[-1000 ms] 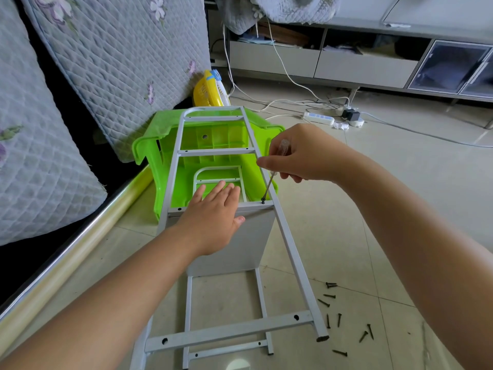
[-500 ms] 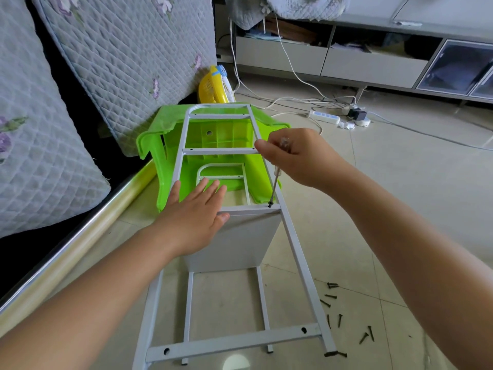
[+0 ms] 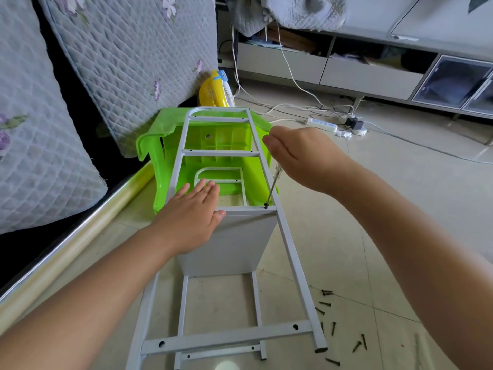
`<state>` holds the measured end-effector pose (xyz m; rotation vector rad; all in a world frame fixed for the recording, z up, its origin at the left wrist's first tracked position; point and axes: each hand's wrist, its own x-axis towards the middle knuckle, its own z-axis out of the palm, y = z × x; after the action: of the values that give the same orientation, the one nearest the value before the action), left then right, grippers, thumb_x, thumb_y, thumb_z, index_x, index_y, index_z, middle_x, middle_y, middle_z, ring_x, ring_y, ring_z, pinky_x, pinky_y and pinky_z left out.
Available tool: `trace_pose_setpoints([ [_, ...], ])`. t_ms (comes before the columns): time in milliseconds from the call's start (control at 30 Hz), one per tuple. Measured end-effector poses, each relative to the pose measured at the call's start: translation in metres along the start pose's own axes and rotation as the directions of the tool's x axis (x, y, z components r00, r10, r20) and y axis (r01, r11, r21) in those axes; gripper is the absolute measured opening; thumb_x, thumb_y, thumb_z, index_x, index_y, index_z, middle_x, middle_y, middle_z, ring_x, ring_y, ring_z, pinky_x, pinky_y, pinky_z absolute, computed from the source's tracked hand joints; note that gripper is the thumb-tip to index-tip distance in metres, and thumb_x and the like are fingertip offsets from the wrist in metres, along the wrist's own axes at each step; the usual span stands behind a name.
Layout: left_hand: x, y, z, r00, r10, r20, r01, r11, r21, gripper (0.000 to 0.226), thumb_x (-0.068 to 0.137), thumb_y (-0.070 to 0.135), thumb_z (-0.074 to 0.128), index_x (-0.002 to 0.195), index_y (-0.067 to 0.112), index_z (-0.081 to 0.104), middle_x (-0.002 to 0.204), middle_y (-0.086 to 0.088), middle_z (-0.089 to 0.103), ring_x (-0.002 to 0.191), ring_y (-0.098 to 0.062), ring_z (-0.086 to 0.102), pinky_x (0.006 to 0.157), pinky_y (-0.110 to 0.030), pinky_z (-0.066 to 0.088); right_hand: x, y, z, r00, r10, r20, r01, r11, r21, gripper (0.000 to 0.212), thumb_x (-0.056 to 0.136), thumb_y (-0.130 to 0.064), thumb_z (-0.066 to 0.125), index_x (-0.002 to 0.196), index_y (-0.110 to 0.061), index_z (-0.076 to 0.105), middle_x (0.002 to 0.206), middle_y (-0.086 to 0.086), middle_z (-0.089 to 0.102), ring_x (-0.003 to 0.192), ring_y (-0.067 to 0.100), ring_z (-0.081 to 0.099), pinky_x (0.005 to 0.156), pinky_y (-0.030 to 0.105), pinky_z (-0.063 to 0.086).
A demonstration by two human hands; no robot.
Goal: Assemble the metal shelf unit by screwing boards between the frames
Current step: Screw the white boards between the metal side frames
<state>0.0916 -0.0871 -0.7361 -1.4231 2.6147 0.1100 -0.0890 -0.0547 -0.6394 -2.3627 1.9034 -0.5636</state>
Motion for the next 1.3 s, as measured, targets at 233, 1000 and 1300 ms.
trace_pose_setpoints([
  [233, 0.002, -0.002, -0.001, 1.000, 0.001, -0.003, -0.001, 1.000, -0.004, 0.059, 0.101, 0.036, 0.013, 0.147, 0.007, -0.009, 0.156, -0.005, -0.010, 0.144, -0.015, -0.010, 0.115, -0.029, -0.007, 0.000, -0.005, -0.013, 0.989, -0.021, 0.148, 0.027, 0.999, -0.038, 0.019, 0.093, -0.017, 0.035, 0.090, -0.006, 0.051, 0.071, 0.005, 0.049, 0.069, 0.022, 0.040, 0.057, 0.032, 0.024],
  [1000, 0.003, -0.003, 0.002, 1.000, 0.011, -0.024, -0.011, 1.000, 0.001, 0.058, 0.101, 0.036, 0.014, 0.148, 0.008, -0.006, 0.157, -0.004, -0.007, 0.144, -0.014, -0.008, 0.115, -0.030, -0.005, 0.007, -0.013, -0.027, 0.970, 0.006, 0.241, 0.082, 0.932, -0.352, 0.028, 0.096, -0.027, 0.042, 0.098, -0.007, 0.061, 0.076, 0.002, 0.051, 0.080, 0.018, 0.040, 0.068, 0.025, 0.032],
  [1300, 0.003, -0.002, 0.002, 0.999, 0.020, -0.033, -0.020, 1.000, 0.008, 0.057, 0.101, 0.034, 0.014, 0.148, 0.009, -0.006, 0.157, -0.004, -0.006, 0.144, -0.013, -0.007, 0.115, -0.030, -0.004, 0.011, -0.013, -0.018, 0.971, 0.107, 0.215, -0.024, 0.935, -0.355, 0.038, 0.095, -0.024, 0.034, 0.062, -0.007, 0.039, 0.065, 0.007, 0.041, 0.072, 0.024, 0.040, 0.054, 0.026, 0.032],
])
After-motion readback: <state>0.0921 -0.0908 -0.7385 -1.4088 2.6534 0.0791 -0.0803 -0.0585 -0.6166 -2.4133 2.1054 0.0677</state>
